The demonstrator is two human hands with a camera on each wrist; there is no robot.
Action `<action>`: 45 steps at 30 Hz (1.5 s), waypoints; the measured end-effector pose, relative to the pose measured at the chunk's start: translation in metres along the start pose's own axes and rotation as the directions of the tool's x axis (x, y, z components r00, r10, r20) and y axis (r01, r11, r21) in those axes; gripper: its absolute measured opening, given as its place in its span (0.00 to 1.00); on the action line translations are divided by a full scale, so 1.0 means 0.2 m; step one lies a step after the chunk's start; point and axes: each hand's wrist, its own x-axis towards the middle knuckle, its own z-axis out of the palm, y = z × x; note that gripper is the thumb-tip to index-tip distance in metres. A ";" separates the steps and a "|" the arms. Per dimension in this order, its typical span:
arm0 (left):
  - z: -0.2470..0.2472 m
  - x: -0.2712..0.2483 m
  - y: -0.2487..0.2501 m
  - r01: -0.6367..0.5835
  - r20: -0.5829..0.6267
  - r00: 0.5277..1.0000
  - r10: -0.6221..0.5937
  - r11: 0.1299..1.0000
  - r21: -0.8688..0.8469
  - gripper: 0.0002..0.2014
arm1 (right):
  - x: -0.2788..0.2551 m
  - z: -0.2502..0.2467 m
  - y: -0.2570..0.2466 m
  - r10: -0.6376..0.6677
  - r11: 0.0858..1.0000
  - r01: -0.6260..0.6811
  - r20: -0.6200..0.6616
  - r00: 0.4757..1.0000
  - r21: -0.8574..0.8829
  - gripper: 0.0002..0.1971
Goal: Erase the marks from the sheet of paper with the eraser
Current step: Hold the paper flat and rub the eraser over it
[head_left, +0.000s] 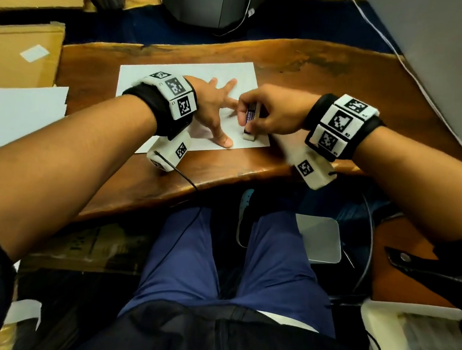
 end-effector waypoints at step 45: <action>-0.01 0.04 -0.01 0.019 -0.013 1.000 -0.020 0.999 -0.034 0.64 | 0.14 -0.09 0.03 0.190 0.977 -0.183 -0.063 0.980 0.108 0.14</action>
